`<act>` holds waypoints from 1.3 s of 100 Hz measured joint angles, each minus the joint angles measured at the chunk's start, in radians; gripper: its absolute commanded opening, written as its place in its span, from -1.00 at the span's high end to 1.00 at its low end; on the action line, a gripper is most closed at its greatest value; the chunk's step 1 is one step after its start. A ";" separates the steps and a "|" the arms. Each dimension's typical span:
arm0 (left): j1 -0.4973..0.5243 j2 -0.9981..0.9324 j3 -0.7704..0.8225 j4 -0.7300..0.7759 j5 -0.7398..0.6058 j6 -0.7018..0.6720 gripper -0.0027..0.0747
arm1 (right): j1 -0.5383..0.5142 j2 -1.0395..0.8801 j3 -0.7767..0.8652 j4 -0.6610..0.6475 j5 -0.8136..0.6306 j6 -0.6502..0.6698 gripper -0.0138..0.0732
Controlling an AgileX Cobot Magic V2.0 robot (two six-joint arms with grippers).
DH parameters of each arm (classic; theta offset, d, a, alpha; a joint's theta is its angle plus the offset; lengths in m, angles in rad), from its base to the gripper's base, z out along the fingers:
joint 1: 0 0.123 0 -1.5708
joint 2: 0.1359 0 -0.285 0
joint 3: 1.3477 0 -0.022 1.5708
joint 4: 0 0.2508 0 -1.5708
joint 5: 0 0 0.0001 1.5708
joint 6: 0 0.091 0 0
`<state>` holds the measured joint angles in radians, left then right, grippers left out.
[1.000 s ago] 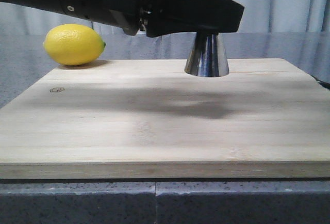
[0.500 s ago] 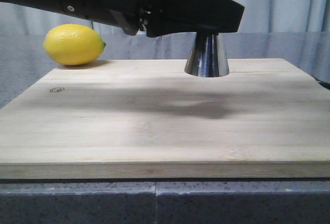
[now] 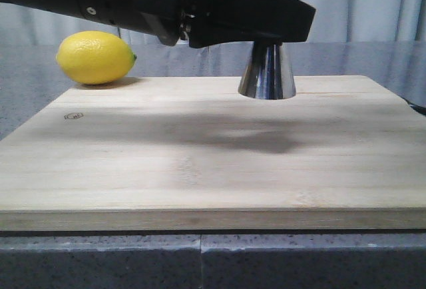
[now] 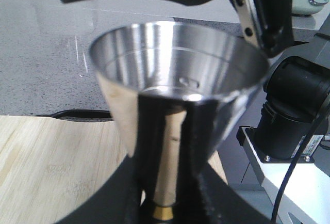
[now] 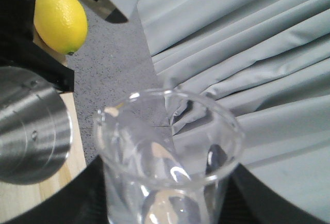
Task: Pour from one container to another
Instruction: 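Tilt the beaker with the right gripper, pouring liquid into the jigger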
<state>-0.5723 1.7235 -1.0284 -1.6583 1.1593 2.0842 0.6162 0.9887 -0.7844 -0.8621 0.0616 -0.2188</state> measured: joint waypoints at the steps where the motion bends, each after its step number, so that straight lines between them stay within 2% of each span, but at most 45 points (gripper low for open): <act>1: 0.000 0.000 0.000 0.000 0.000 0.000 0.98 | 0.000 0.000 0.000 0.000 0.000 0.000 0.38; 130: 0.000 0.000 0.000 0.000 0.000 0.000 0.98 | 0.000 0.000 0.000 -0.075 -0.012 -0.002 0.38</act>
<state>-0.5723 1.7235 -1.0284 -1.6583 1.1593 2.0837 0.6162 0.9887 -0.7844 -0.9368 0.0499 -0.2204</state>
